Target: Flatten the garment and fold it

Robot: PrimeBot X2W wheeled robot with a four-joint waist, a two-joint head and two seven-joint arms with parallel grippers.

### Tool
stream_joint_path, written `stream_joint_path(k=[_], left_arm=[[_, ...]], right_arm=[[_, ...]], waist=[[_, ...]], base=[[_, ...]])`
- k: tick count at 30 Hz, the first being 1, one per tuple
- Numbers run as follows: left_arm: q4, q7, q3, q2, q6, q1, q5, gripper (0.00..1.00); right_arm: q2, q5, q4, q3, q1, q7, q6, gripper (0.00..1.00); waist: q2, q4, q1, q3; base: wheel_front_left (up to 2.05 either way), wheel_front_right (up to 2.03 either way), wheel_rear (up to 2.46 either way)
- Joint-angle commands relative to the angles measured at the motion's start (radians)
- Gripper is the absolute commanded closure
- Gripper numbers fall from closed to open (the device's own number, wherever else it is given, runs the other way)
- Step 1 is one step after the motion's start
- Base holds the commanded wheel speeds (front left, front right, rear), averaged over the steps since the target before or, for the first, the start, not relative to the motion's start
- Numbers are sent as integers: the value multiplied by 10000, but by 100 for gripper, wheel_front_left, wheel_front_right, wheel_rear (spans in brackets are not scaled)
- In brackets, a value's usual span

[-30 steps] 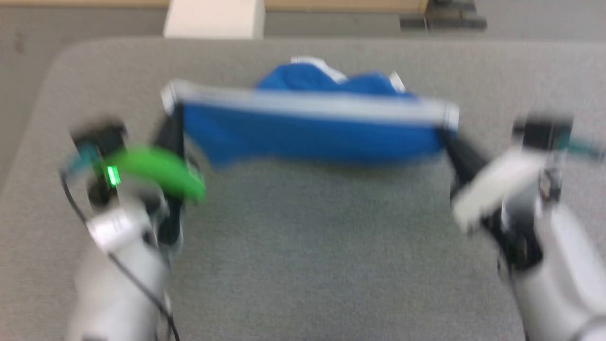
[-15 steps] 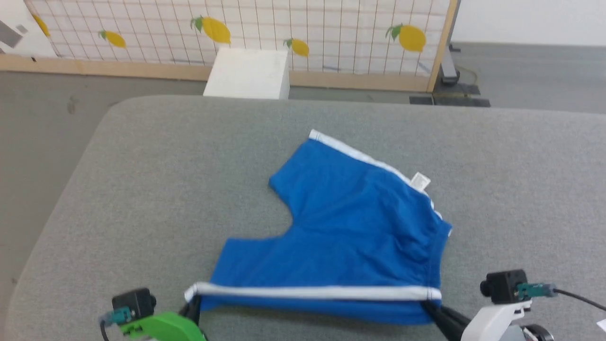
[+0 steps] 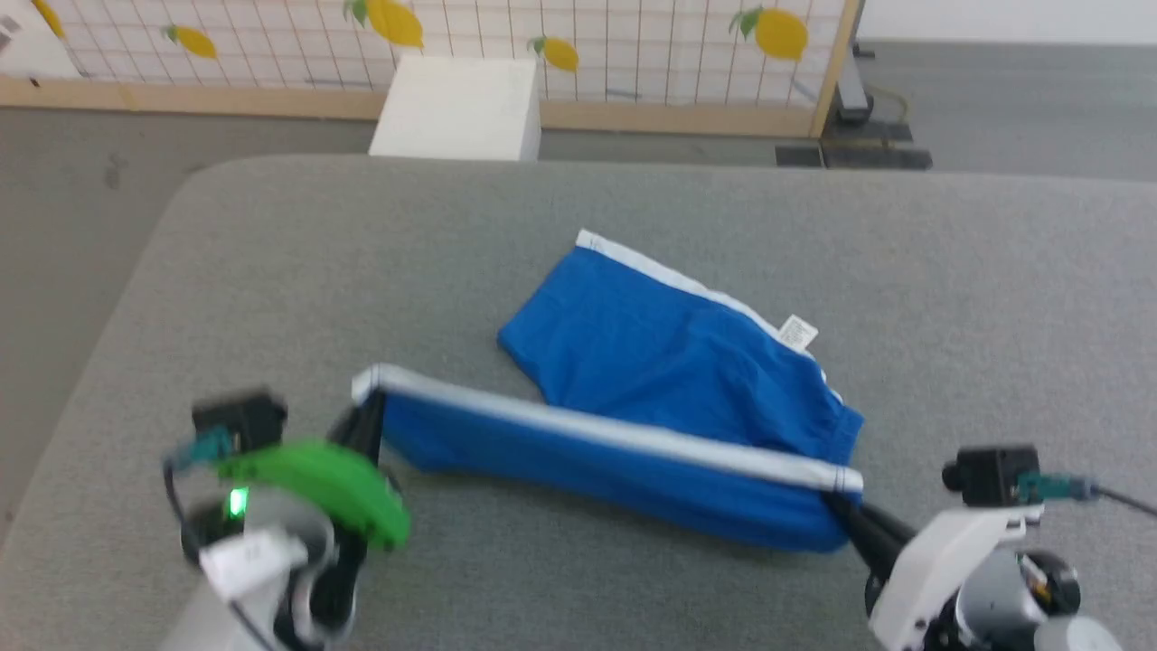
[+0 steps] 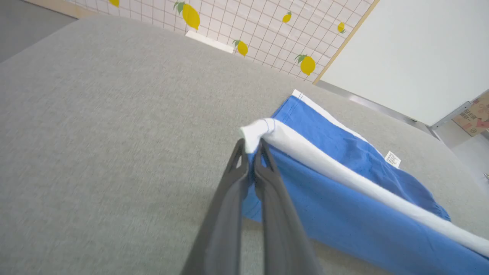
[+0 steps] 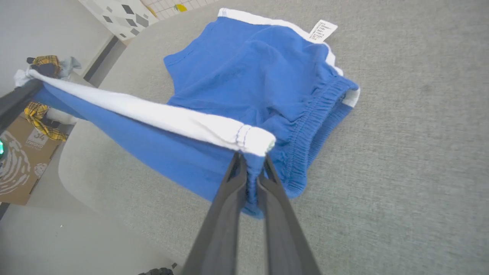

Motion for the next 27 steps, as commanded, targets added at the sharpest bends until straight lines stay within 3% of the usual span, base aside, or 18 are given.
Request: stream_joint_path(k=[1, 13, 27], left_arm=[[228, 18, 12, 134, -117, -734, 206, 100], [3214, 233, -784, -541, -1318, -5322, 755, 100], [5997, -27, -1305, -1039, -2052, -8267, 1237, 100]], right_arm=[[16, -155, -56, -157, -356, 54, -21, 100], [447, -559, 96, -424, -2179, 272, -21, 100], [700, -736, 545, -563, -3216, -85, -21, 100]], waist=[[0, -193, 1, 628], [0, -852, 1, 2784], [0, -1494, 1, 4336]], base=[[0, 0, 0], [0, 0, 0], [0, 0, 0]])
